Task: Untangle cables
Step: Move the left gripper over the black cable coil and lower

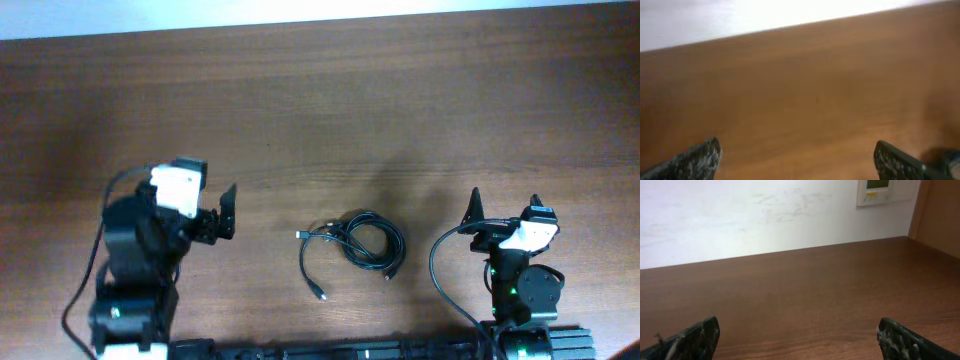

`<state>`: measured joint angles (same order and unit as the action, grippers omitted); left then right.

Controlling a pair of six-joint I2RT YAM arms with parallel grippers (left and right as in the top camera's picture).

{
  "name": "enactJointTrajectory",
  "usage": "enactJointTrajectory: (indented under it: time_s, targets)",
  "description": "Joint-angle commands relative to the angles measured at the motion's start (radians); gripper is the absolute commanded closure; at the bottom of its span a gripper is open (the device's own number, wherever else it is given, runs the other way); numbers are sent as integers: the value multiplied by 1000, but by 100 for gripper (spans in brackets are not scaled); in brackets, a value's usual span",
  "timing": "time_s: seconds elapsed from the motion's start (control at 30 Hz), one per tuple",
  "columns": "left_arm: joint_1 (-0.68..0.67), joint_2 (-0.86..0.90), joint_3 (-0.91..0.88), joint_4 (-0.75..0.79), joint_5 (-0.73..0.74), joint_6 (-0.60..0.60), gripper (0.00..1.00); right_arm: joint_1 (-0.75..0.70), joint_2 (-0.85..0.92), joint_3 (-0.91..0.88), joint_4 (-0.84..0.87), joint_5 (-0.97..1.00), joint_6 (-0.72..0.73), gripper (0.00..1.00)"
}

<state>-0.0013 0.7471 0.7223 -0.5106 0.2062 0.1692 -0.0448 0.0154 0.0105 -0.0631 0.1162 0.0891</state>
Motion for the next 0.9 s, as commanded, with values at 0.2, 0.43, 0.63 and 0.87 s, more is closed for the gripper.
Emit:
enactJointTrajectory:
  time_s: [0.2,0.43,0.63,0.87]
  targets:
    - [-119,356,304,-158,203,113,2,-3,-9,-5,-8,19,-7,1]
    - [-242,444,304,-55,228,66,2,-3,-9,-5,-8,19,-7,1]
    - [-294,450,304,26,244,26,2,-3,-9,-5,-8,19,-7,1]
    - [-369,537,336,-34,254,61,1,-3,-9,-5,-8,19,-7,1]
